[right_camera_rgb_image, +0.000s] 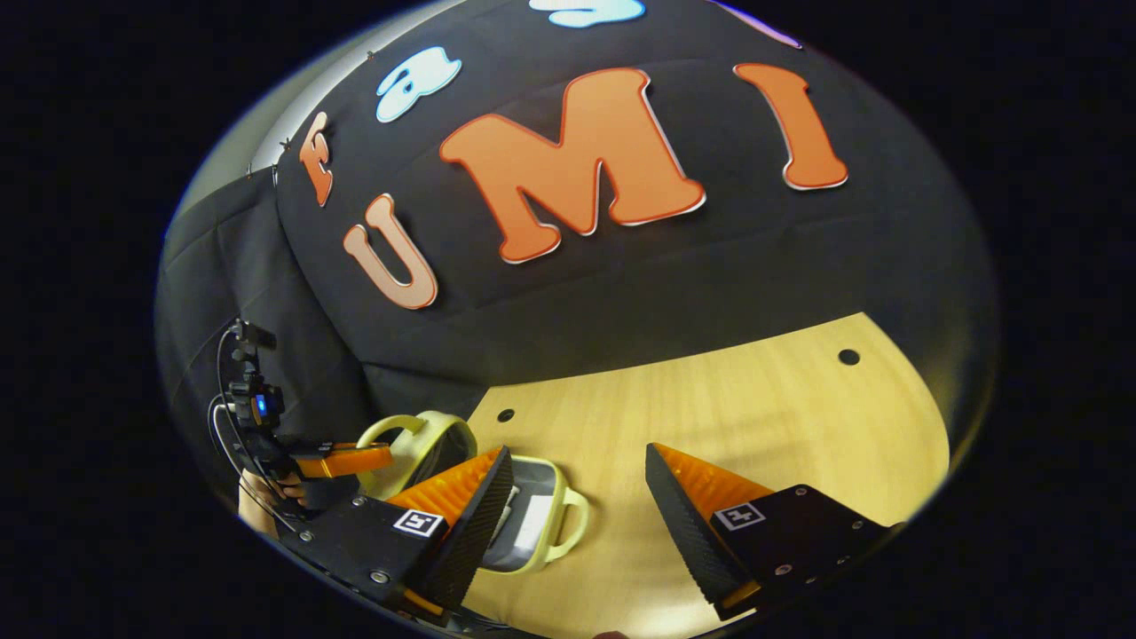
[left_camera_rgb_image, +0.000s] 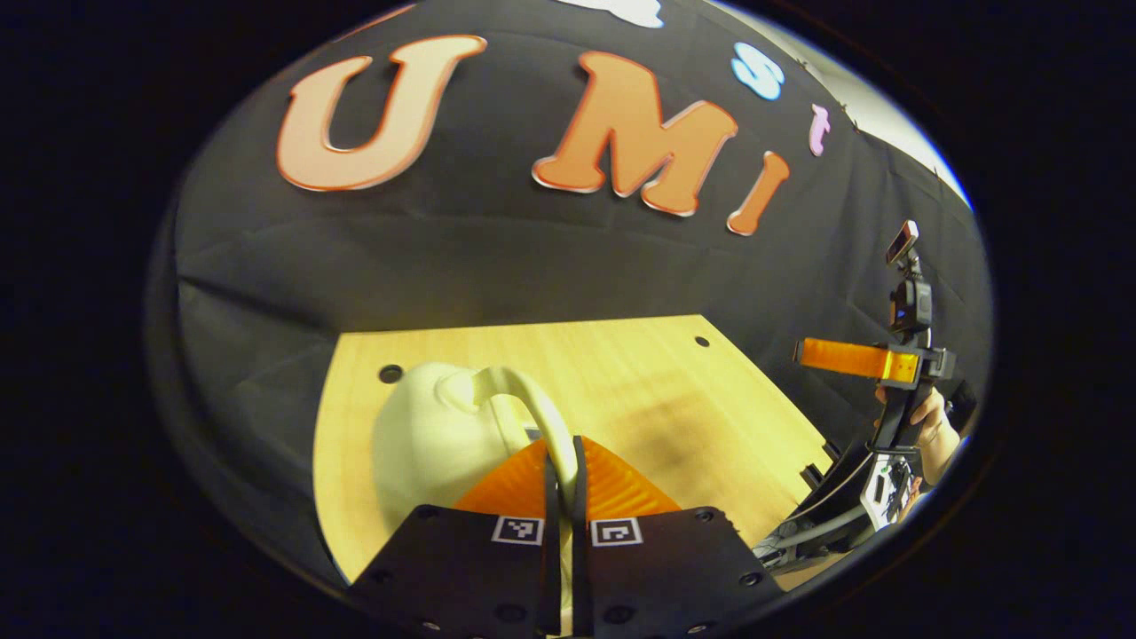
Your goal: First open the suitcase, pack the skin care products into it, and then close the suitcase.
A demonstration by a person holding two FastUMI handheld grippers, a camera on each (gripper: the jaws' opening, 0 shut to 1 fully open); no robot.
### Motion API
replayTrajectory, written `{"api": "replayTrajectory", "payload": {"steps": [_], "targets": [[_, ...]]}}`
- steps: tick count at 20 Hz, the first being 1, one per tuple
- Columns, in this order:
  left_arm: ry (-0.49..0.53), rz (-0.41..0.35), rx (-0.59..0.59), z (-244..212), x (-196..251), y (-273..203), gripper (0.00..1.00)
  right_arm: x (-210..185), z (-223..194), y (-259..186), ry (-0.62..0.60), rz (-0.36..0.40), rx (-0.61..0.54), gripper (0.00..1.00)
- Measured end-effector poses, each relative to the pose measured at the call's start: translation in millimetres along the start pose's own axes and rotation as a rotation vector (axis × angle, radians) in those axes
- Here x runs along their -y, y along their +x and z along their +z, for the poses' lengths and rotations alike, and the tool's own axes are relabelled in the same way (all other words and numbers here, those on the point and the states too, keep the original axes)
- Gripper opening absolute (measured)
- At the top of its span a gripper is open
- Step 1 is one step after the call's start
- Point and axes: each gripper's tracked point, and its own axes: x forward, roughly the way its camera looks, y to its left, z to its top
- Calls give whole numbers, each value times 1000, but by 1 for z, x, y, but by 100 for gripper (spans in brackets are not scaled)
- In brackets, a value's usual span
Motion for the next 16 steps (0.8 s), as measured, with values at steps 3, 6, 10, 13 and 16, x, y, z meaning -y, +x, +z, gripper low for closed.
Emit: {"api": "replayTrajectory", "payload": {"steps": [3, 6, 10, 13, 16], "targets": [[21, 9, -47, -17, 34, 46, 5, 54, 8, -18, -87, -121, 74, 95], [46, 38, -96, -47, 60, 86, 5, 98, 14, -39, -176, -214, 109, 95], [33, 72, -170, -92, 71, 141, 5, 132, -2, -51, -185, -235, 95, 95], [20, 107, -196, -120, 75, 167, 6, 155, -13, -52, -198, -249, 80, 95], [30, 140, -185, -129, 76, 172, 6, 171, -21, -51, -206, -253, 69, 95]]}}
